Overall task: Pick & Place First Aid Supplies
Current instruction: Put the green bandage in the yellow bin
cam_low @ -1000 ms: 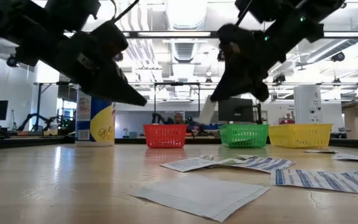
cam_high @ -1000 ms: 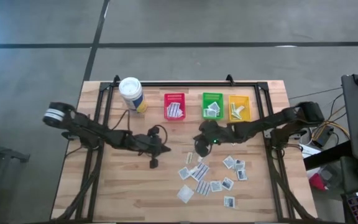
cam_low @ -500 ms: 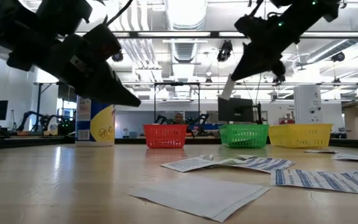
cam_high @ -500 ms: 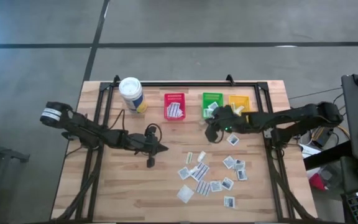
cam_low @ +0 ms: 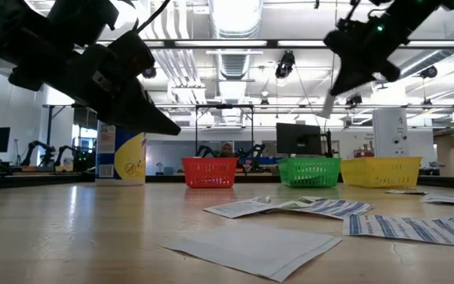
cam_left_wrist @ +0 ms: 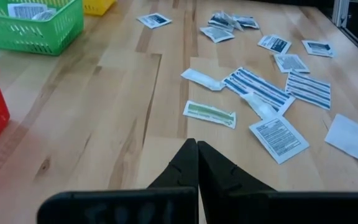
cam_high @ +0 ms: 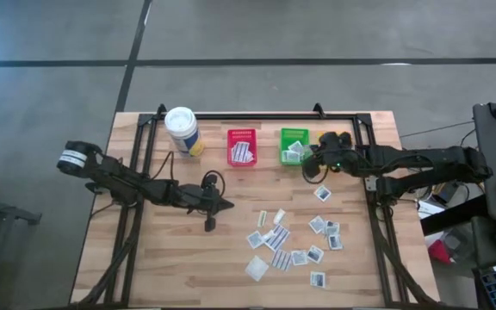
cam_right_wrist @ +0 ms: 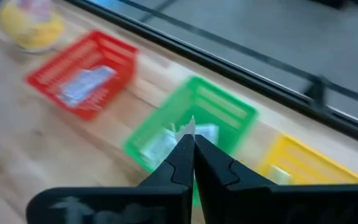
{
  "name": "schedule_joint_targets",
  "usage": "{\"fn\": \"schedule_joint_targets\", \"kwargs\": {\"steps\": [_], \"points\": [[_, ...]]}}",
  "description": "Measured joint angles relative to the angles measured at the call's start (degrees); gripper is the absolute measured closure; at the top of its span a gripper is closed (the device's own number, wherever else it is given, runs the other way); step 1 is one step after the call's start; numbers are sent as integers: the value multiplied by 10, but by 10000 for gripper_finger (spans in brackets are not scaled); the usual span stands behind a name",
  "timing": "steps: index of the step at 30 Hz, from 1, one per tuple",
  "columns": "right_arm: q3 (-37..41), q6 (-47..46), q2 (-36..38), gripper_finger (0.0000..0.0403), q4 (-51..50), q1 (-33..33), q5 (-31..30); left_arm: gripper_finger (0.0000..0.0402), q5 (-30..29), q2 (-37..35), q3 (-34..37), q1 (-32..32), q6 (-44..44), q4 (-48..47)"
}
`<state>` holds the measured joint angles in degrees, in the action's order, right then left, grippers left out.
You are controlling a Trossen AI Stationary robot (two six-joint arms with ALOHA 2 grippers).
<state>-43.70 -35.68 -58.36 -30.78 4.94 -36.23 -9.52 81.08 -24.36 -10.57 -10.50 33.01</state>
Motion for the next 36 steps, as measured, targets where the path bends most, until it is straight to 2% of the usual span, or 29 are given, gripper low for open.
{"fn": "schedule_joint_targets", "kwargs": {"steps": [11,30,36], "points": [[1,-116,11,394,-186,47,-16,401,0,0,-1,0,0,0],[65,-149,-20,392,-183,67,31,401,0,0,-1,0,0,0],[72,-158,-37,359,-182,78,33,401,0,0,-1,0,0,0]]}}
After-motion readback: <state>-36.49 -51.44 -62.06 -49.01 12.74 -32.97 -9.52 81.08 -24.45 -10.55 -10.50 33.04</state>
